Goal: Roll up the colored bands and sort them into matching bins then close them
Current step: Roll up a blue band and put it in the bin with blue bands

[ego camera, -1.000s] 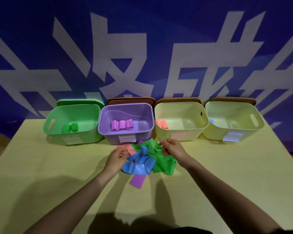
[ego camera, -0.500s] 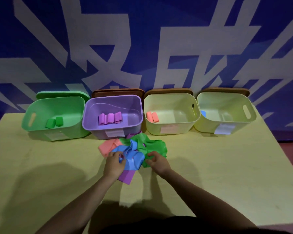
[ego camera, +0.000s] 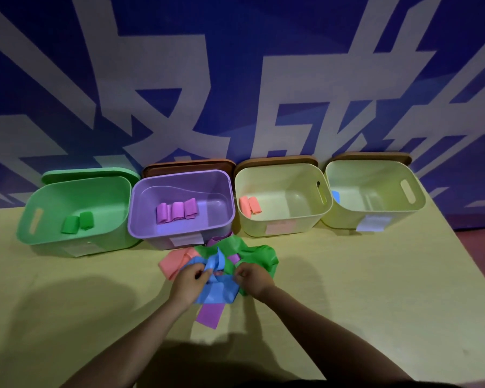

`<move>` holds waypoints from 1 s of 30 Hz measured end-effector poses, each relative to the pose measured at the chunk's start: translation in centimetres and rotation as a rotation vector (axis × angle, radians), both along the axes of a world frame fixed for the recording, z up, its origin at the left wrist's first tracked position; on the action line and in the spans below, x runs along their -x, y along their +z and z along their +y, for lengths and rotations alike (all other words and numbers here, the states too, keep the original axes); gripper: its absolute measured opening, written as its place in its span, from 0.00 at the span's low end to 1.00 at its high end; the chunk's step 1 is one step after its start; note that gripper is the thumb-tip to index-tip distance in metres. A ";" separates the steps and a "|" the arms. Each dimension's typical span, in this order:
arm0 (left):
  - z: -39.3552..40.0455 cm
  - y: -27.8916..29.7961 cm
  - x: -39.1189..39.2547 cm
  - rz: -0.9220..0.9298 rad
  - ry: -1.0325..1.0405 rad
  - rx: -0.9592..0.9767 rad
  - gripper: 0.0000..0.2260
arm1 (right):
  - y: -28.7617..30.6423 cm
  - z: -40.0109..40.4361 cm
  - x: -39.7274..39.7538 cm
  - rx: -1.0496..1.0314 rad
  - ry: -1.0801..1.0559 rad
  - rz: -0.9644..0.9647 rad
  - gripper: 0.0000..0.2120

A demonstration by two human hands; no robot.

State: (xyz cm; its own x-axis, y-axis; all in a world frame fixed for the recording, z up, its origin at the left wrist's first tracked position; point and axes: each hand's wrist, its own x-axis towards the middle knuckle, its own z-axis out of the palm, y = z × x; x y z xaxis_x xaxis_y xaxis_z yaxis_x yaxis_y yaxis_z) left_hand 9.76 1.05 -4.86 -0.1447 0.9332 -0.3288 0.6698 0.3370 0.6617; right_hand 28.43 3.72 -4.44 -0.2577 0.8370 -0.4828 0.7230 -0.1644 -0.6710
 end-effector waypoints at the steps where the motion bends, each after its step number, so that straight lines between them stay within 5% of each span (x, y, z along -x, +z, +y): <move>1: 0.1 0.3 0.0 -0.055 0.024 -0.012 0.19 | 0.2 0.0 -0.1 -0.013 0.003 0.020 0.06; 17: -2.0 11.6 -5.7 -0.779 0.494 -0.079 0.11 | 12.0 -1.5 -2.0 -0.015 -0.456 0.881 0.18; 24: -4.3 14.9 -7.6 -0.928 0.509 -0.130 0.10 | 13.8 -2.7 -1.9 -0.140 -0.456 0.883 0.21; 30: -4.6 17.0 -8.3 -0.950 0.406 -0.156 0.12 | 16.6 -3.2 -2.6 -0.225 -0.332 0.999 0.08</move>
